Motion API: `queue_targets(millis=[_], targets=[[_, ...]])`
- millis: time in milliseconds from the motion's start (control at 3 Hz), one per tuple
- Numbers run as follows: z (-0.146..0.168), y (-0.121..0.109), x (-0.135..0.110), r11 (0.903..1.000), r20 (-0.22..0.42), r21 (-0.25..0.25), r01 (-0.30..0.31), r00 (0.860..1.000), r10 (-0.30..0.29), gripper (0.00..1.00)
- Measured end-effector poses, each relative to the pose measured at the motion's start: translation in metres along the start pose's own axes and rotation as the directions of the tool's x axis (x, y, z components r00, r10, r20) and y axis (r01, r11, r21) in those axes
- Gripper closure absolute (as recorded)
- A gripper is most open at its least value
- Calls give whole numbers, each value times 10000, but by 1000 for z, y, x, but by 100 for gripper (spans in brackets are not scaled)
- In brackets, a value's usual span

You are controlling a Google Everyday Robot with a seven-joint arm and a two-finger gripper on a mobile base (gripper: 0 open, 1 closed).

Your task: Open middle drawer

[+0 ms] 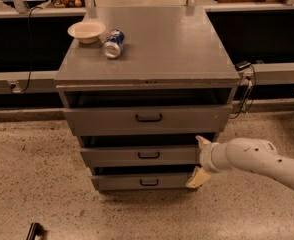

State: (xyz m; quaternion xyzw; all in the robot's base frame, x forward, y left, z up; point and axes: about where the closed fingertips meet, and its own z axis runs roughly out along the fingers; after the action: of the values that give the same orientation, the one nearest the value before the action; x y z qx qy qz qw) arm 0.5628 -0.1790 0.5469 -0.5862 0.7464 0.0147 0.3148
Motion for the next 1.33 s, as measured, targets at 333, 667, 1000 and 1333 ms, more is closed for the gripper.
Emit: queue_targets(millis=[333,667,1000,1333], targets=[[18,5,8,9994,-309,-282,183,9993,-191,0],[46,4,19,9950,-883,-551,836,9922,-883,0],[64,-3,28,9863,-1256,-633,1521,9793,-1590,0],[77,-16,36,9769,-1389,-601,2050,9674,-2115,0]])
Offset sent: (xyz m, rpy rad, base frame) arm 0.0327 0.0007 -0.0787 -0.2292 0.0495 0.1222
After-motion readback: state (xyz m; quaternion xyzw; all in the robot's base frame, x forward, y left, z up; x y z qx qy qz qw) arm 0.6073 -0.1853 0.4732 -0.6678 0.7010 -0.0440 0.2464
